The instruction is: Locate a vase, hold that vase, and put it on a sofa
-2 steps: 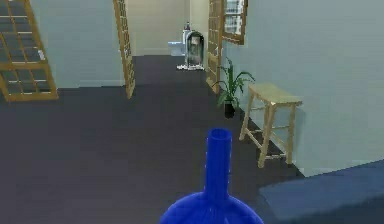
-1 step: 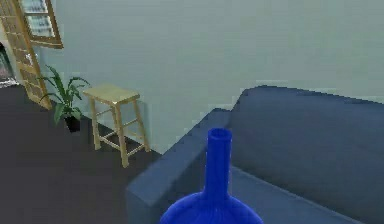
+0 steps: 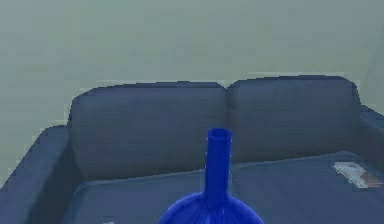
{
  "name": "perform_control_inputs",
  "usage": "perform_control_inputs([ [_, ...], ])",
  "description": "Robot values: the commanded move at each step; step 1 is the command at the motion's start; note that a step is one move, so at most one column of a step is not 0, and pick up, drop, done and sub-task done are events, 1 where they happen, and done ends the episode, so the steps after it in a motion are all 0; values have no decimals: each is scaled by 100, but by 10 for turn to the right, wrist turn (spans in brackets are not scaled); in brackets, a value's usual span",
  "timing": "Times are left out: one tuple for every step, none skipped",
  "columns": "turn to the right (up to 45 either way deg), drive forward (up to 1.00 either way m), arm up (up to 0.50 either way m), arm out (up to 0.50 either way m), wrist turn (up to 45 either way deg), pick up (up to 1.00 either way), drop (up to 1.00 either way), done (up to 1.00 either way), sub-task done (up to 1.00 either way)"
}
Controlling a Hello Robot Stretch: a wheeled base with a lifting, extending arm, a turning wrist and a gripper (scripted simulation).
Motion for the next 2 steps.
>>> perform_control_inputs([
  [30, 0, 0, 0, 0, 0, 0, 0, 0],
  [-450, 0, 0, 0, 0, 0, 0, 0, 0],
])
